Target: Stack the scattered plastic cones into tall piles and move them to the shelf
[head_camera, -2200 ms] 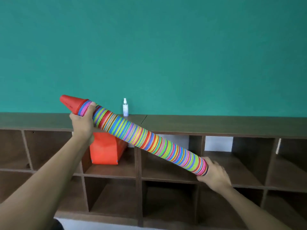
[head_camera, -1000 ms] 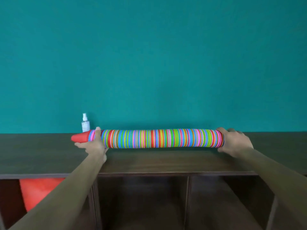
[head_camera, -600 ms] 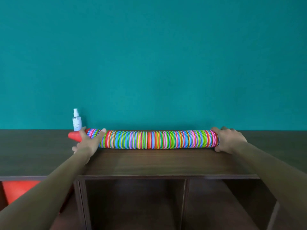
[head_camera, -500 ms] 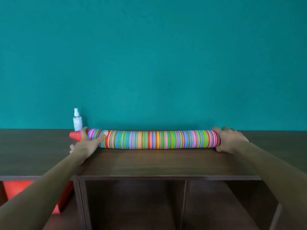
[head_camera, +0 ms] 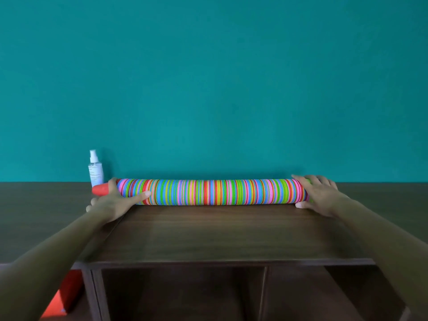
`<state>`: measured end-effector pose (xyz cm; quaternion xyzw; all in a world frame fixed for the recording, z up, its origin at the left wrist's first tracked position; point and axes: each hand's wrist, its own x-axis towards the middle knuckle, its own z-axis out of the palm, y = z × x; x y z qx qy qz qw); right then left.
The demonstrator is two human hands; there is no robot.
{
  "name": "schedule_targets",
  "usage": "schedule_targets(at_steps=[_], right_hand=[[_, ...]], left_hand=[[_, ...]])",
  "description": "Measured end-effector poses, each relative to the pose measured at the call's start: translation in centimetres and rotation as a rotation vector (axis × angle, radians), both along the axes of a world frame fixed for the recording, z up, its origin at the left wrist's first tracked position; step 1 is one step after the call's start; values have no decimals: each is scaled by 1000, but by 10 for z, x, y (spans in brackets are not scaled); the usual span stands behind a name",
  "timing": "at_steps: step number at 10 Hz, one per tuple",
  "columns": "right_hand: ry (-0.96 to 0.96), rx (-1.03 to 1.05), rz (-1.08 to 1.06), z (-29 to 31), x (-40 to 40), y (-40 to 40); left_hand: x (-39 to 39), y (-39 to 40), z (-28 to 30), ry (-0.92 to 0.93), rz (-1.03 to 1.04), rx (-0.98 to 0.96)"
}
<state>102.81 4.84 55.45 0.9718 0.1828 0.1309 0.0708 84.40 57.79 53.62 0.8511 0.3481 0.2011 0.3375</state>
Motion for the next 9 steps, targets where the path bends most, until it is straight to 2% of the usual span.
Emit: schedule_targets(at_steps=[1,4,7,8,9], right_hand=[[-28,32,-32,-6,21,13],[-116,179,-87,-23,93,62],[-160,259,-66,-29,98,67],[-212,276,-4,-30,84,75],[-267,349,219,-32,63,103]], left_hand=[[17,-3,7,48,16,0],[68,-5,24,19,47,85],[101,24,-6,59,51,207],[94,13,-2,38,76,302],[96,10,-12,-136,36,413]])
